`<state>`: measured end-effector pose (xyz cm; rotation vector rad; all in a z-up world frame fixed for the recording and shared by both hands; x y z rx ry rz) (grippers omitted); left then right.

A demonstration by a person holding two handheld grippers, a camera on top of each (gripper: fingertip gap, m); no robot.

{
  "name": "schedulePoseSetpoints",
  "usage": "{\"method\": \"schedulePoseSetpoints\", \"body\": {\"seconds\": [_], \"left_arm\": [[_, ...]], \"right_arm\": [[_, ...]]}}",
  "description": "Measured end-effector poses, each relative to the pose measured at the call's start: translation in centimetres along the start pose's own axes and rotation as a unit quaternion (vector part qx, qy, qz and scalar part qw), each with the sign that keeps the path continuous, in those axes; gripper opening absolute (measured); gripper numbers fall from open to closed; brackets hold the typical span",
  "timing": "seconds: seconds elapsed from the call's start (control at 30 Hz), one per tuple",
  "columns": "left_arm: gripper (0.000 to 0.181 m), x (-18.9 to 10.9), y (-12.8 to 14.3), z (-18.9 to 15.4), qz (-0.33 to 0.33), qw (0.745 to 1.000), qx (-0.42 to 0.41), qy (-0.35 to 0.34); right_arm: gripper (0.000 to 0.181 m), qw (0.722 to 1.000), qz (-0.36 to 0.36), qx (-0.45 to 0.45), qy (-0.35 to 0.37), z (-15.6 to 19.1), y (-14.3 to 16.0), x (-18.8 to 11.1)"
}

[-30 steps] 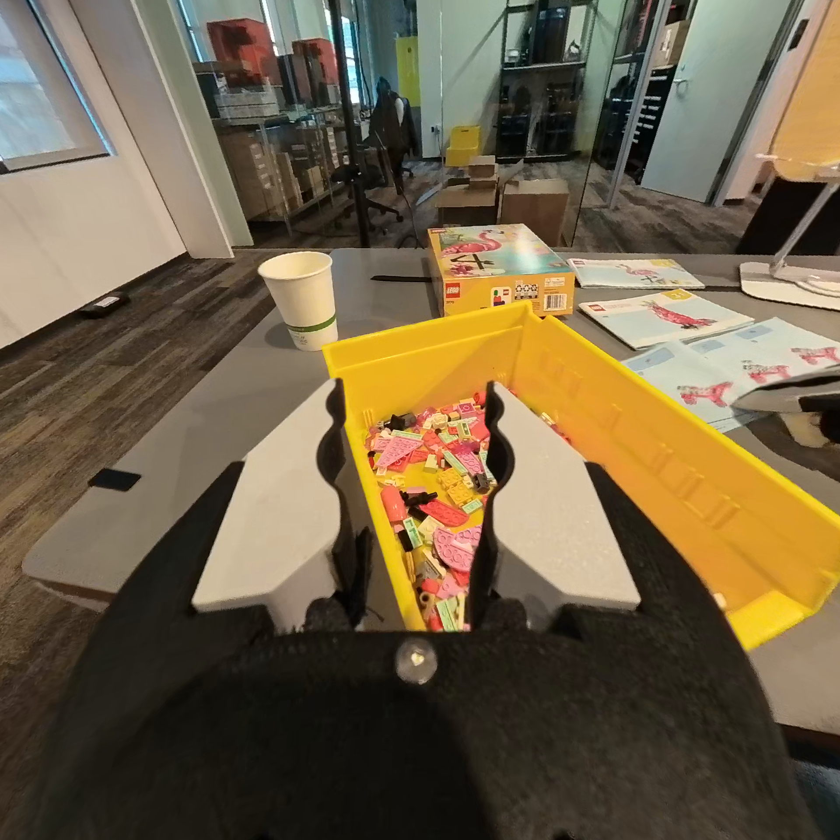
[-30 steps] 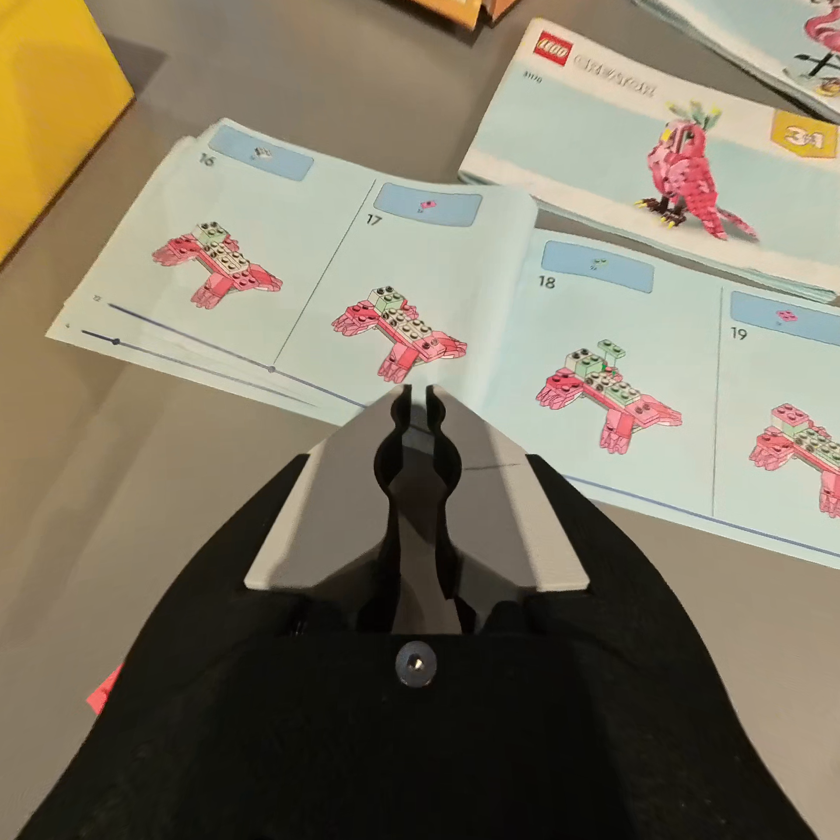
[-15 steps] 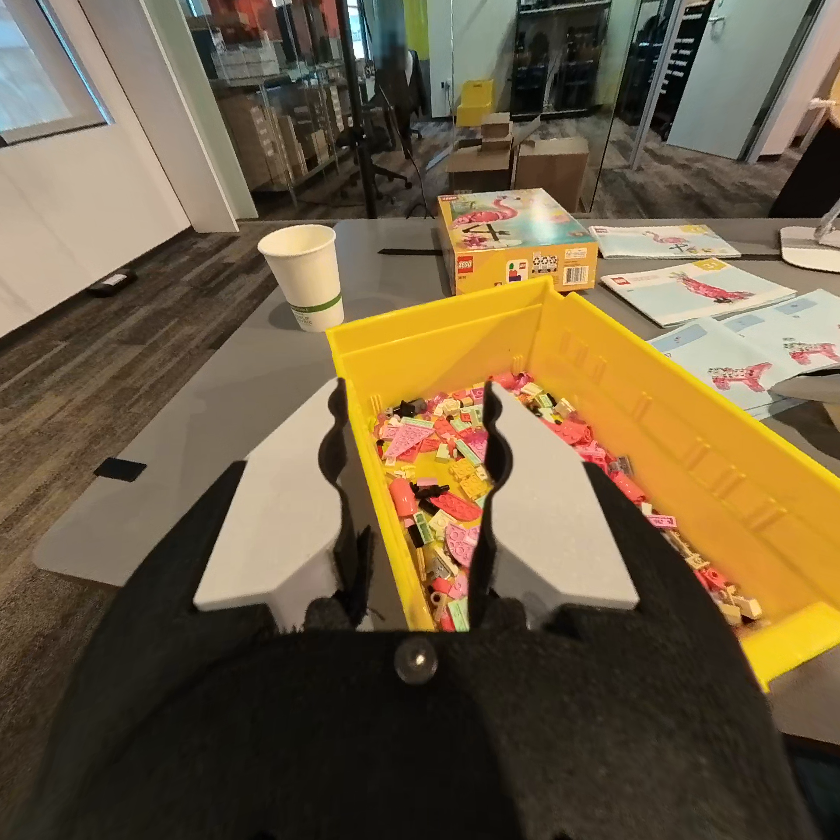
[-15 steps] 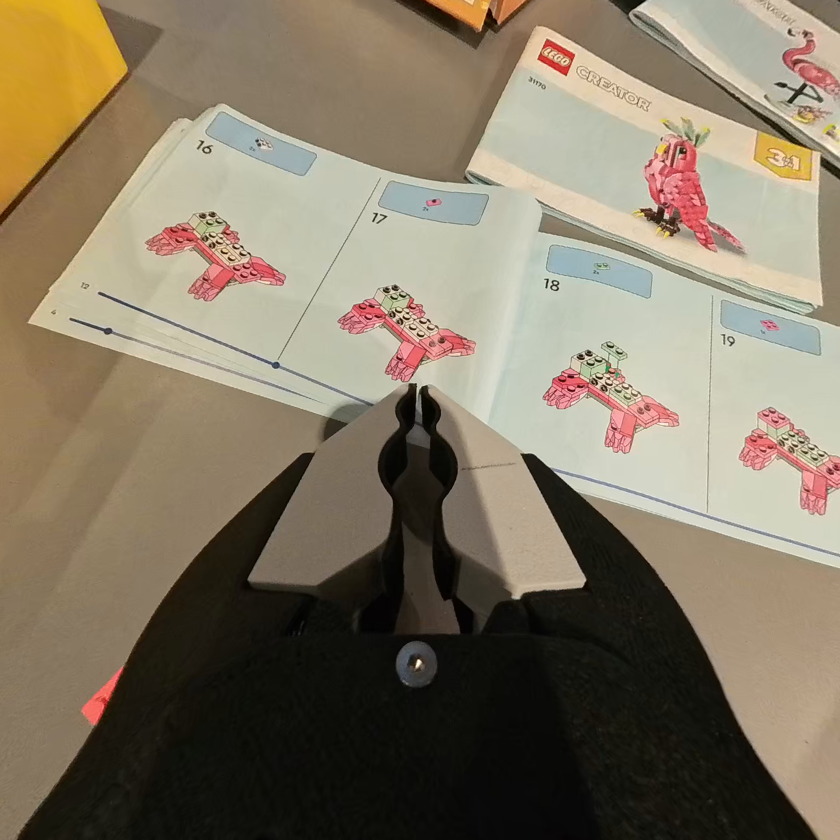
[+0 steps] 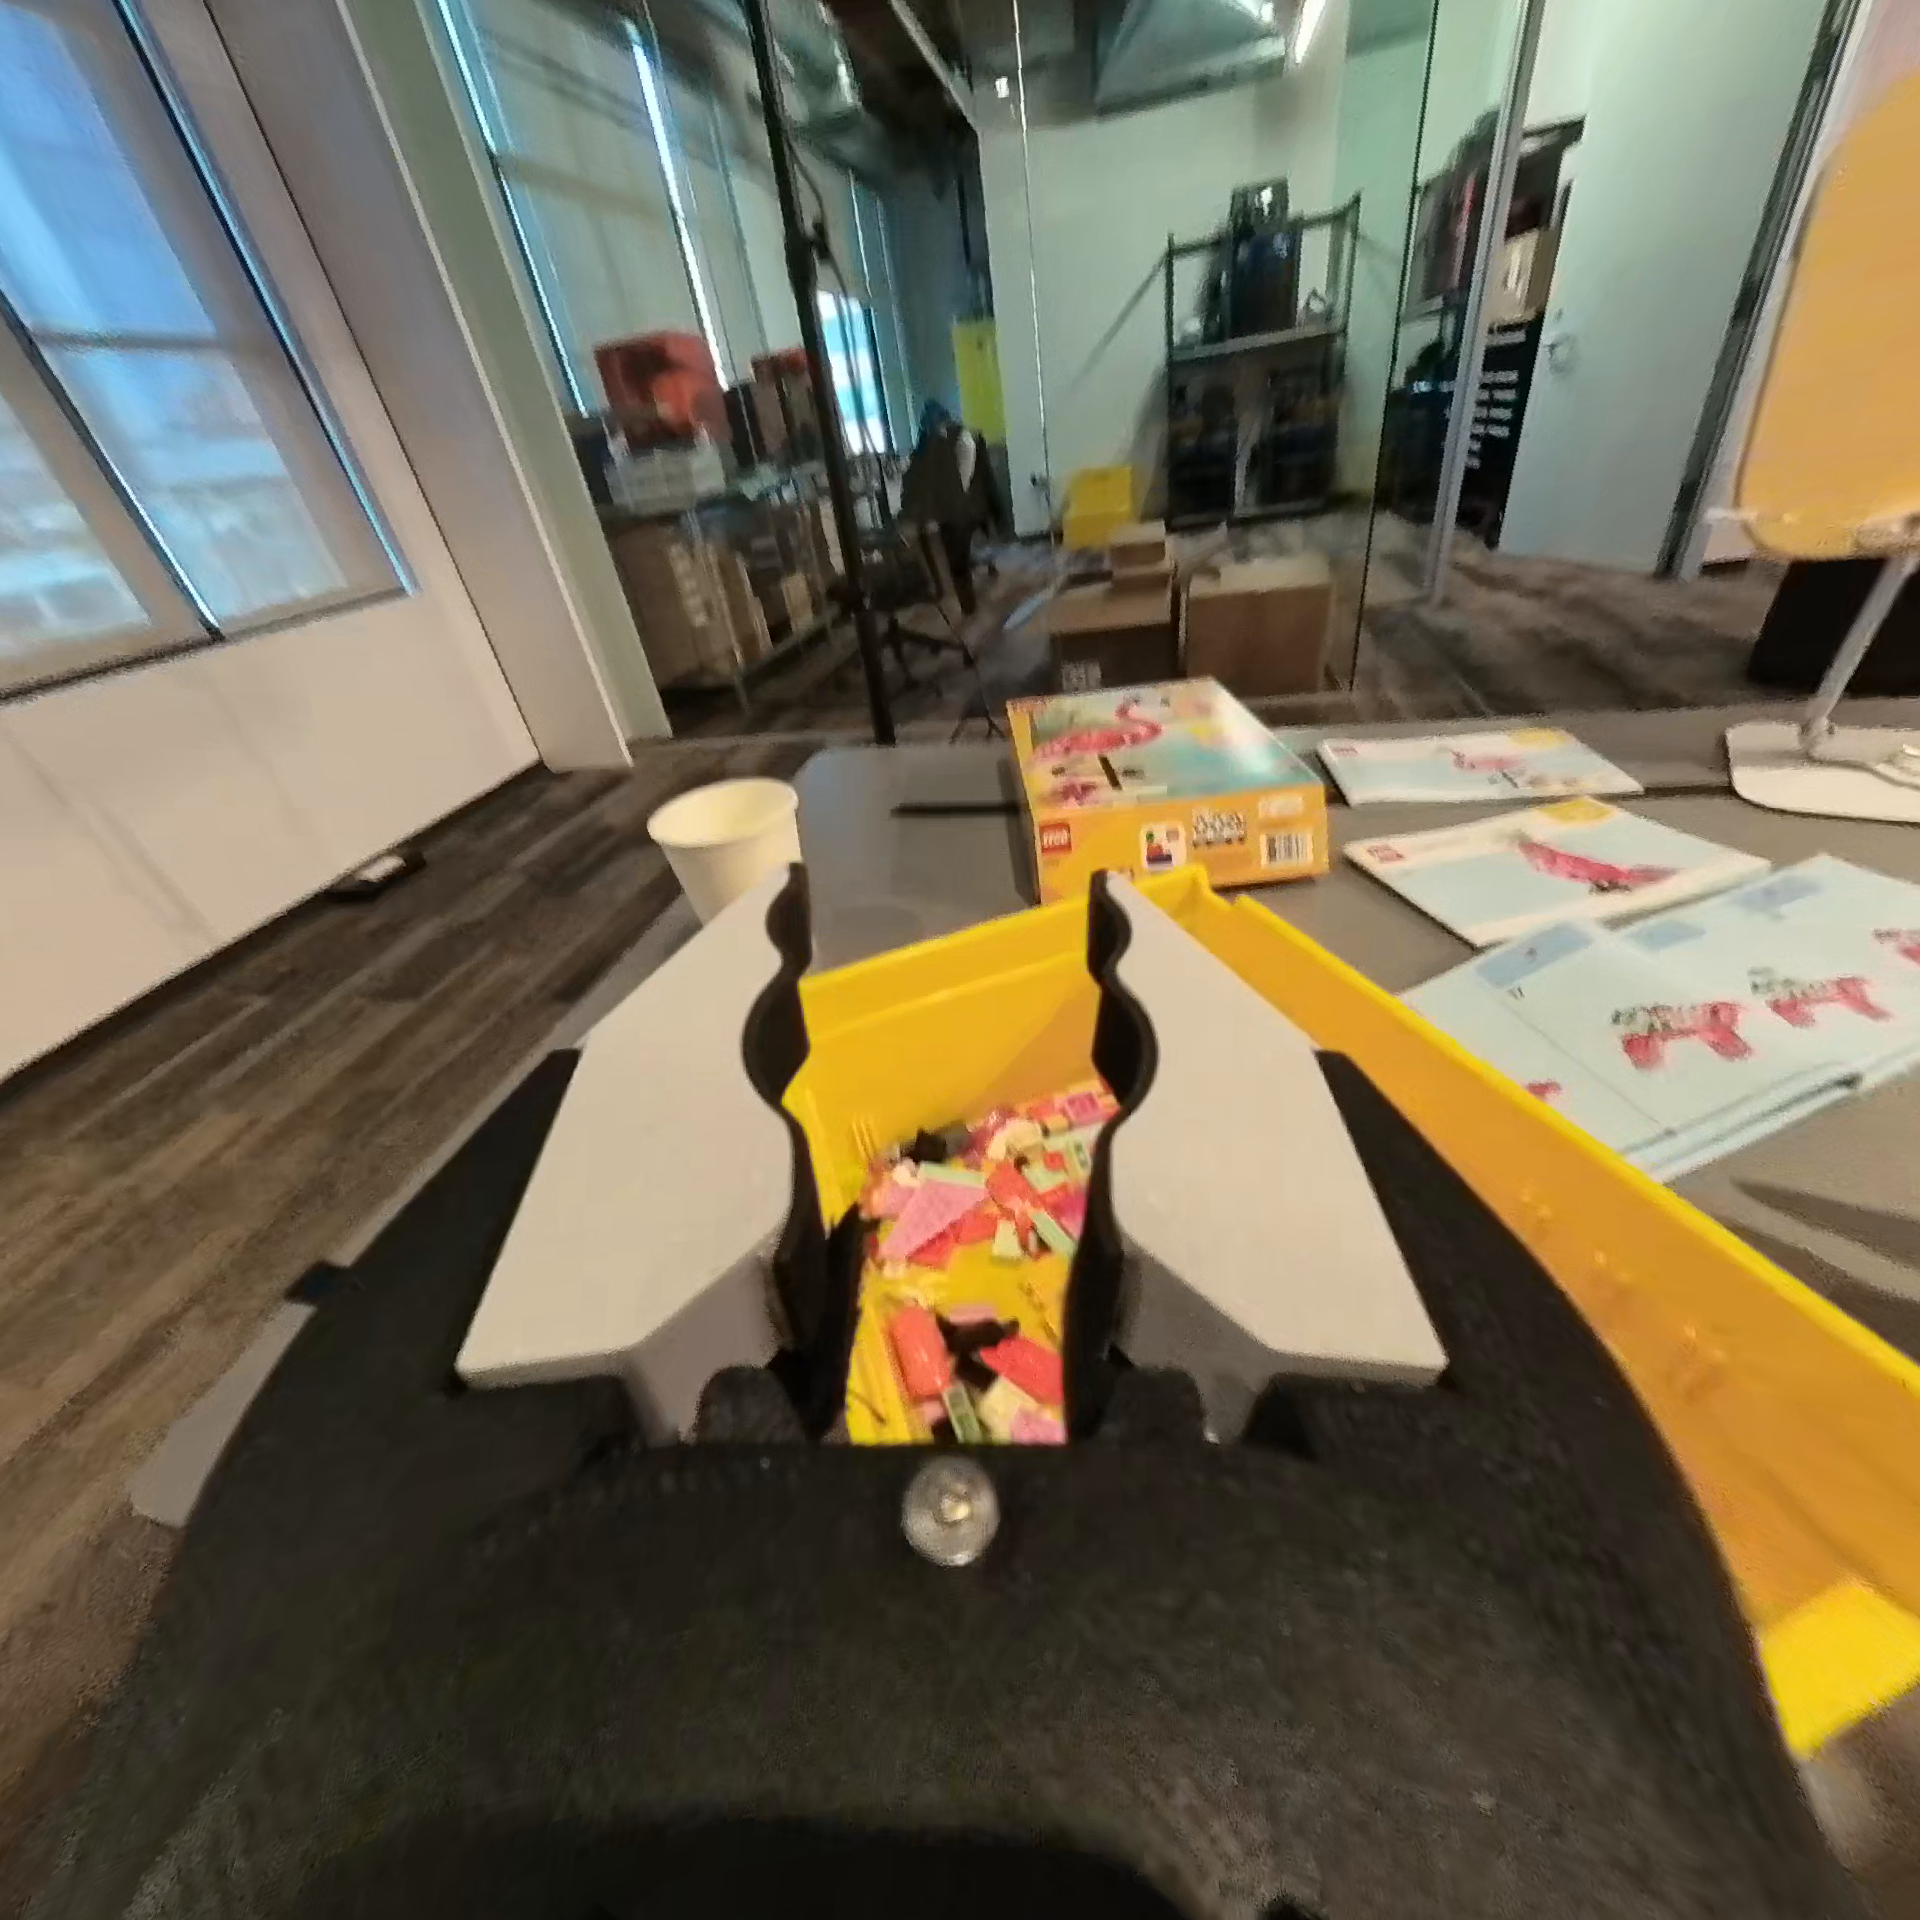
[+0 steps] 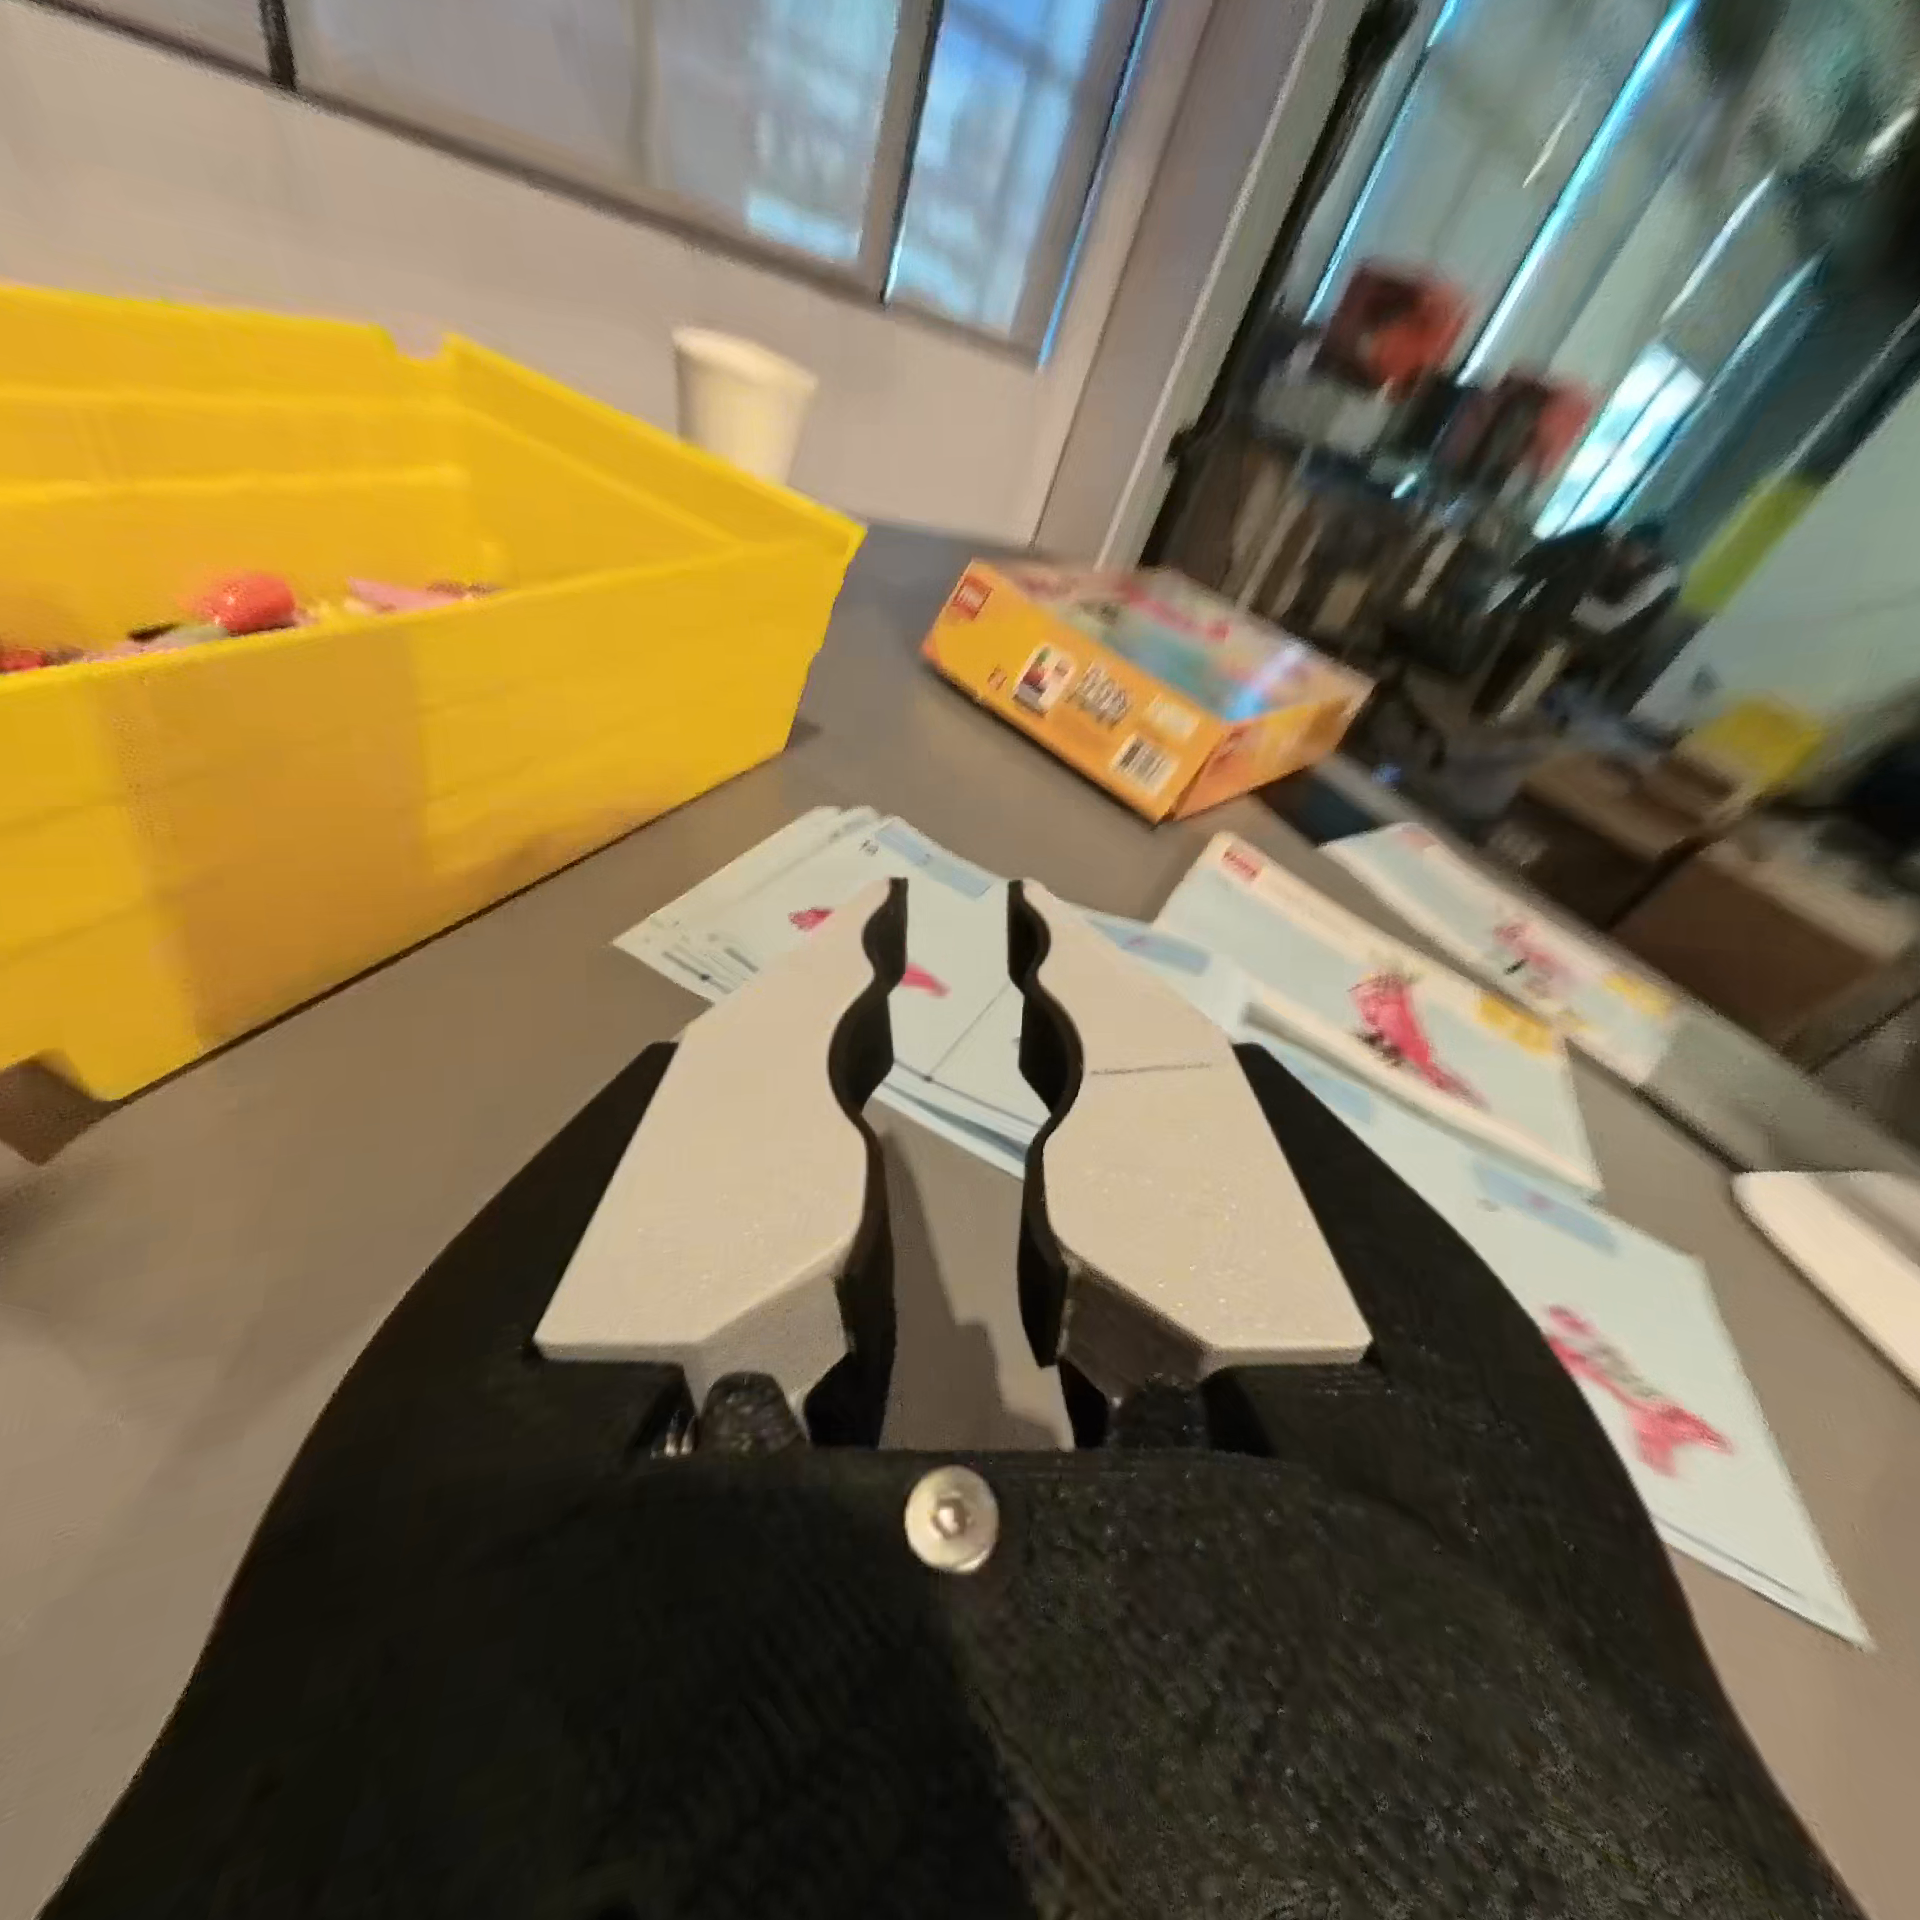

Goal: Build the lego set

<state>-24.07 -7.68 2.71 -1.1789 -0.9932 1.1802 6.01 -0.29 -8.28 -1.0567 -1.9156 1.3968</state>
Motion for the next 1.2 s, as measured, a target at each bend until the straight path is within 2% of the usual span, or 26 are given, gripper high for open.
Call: {"method": "schedulePoseSetpoints", "body": {"seconds": [0.1,0.2,0.27,0.33,0.4,0.47,0.57,0.67,0.73,0.83,0.93,1.0,1.2], "left_arm": [[0.05,0.4,-0.7,0.9,-0.022,0.999,0.011,-0.021],[0.051,1.6,0.4,1.7,-0.004,1.0,-0.004,-0.007],[0.051,2.5,1.3,1.7,0.005,1.0,-0.012,0.028],[0.05,3.4,2.4,1.3,0.019,0.996,-0.031,0.082],[0.05,3.7,2.9,1.2,0.031,0.99,-0.06,0.122],[0.048,3.6,2.5,1.2,0.008,0.987,-0.076,0.143],[0.044,3.3,2.0,1.7,-0.024,0.988,-0.074,0.131],[0.042,3.1,1.1,1.2,-0.05,0.989,-0.037,0.135],[0.041,3.4,0.6,0.1,-0.059,0.983,-0.015,0.171],[0.039,4.0,1.0,-2.7,-0.045,0.958,-0.007,0.282],[0.039,4.6,2.8,-5.1,-0.01,0.926,-0.014,0.378],[0.04,4.7,3.5,-6.0,0.015,0.917,-0.006,0.399],[0.026,4.9,5.4,-8.0,0.055,0.909,0.074,0.406]], "right_arm": [[0.015,0.996,-0.076,-0.029,0.037,-1.5,-0.7,-4.0],[0.015,0.981,-0.13,-0.096,0.107,-4.6,-0.4,-8.2],[0.011,0.961,-0.133,-0.175,0.166,-6.9,0.8,-10.7],[0.006,0.94,-0.104,-0.236,0.222,-9.3,2.3,-12.4],[0.004,0.934,-0.077,-0.243,0.251,-11.1,3.3,-13.4],[0.001,0.937,-0.078,-0.212,0.267,-12.2,3.5,-13.9],[0.0,0.939,-0.085,-0.175,0.285,-13.1,3.3,-13.9],[0.0,0.935,-0.081,-0.181,0.293,-13.3,3.5,-13.9],[0.0,0.935,-0.08,-0.183,0.293,-13.2,3.4,-13.8],[0.0,0.932,-0.078,-0.182,0.302,-13.4,3.4,-13.9],[0.0,0.929,-0.079,-0.173,0.316,-13.9,3.3,-14.2],[0.0,0.929,-0.084,-0.161,0.323,-14.1,3.2,-14.5],[0.0,0.93,-0.089,-0.127,0.334,-14.8,3.2,-14.9]]}}
Point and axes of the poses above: each gripper's, where its closed fingertips meet, x out along the fingers, y out of its underside, z = x × y across the jaws, the point moved 4 cm from there along -x, back along the fingers, and after that the axes turned 10 degrees about y, right-handed, at the moved point
